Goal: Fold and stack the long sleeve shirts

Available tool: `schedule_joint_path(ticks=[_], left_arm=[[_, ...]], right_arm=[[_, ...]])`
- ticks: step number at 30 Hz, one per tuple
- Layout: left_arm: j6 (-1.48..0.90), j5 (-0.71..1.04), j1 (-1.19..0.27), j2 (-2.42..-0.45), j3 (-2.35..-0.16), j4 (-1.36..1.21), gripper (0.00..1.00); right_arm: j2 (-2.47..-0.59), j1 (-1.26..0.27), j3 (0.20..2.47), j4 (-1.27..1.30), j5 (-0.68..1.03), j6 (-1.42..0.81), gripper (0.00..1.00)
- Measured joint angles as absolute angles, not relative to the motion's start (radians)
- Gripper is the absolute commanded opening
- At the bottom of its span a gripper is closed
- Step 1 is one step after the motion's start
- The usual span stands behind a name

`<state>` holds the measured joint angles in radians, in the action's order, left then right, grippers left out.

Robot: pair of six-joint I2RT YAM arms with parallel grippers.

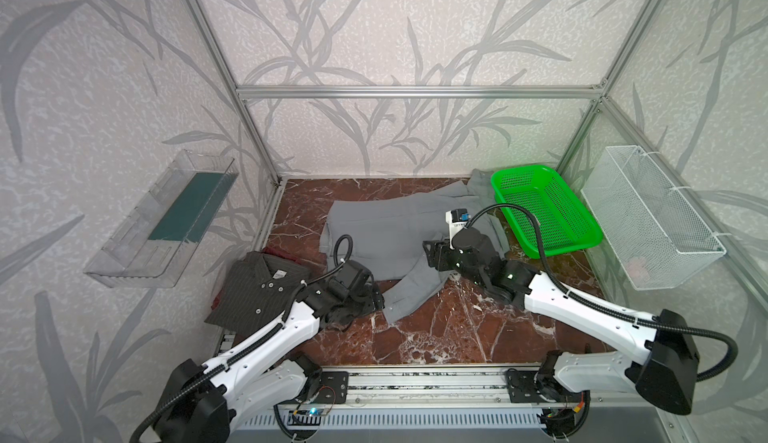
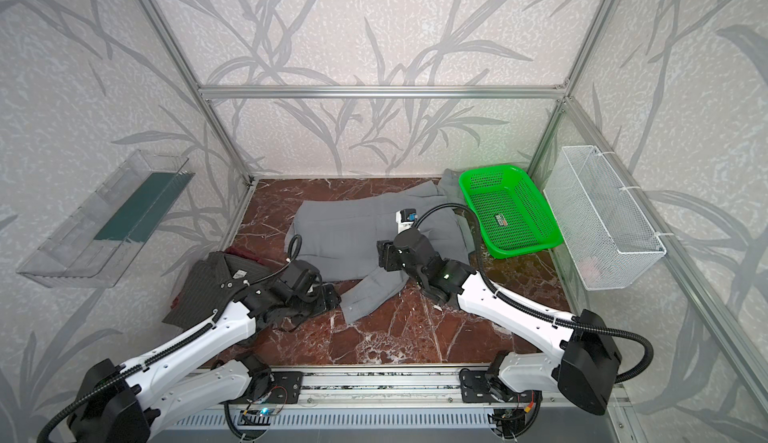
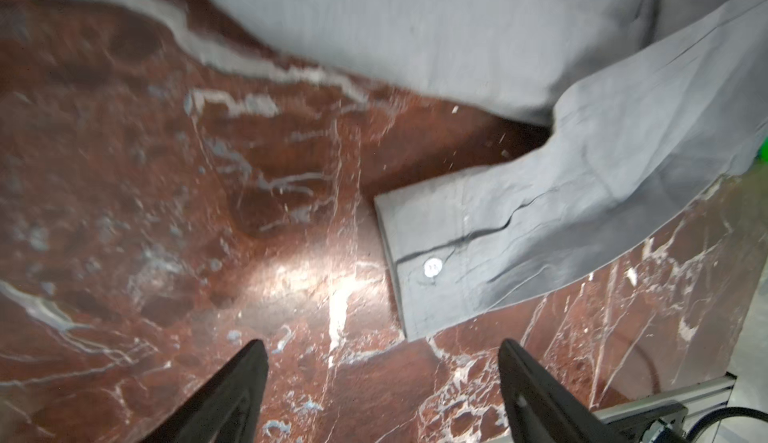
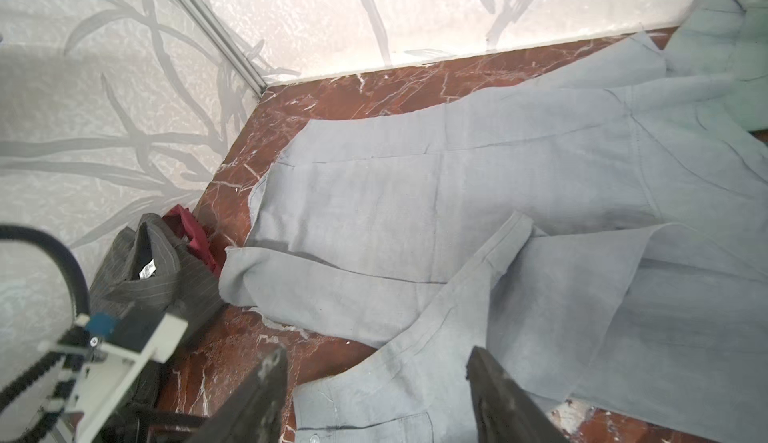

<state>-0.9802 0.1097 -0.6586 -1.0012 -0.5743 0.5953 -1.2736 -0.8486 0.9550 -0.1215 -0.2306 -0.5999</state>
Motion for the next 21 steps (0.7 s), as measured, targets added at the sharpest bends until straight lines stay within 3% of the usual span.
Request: schedule_joint_path(ticks=[8,21], left_arm=[[-1.105,0.088,-0.805,-1.037,-0.525,0.492,0.86],[-1.11,0.046,-0.837,-1.266,-0.566,0.407,0.56]], right_arm=[[-1.253,-0.77,0.894,-0.167,-0.102,-0.597,0.69],[-1.147,-0.71,0.892,-0.207,-0.051,-0.572,0.69]])
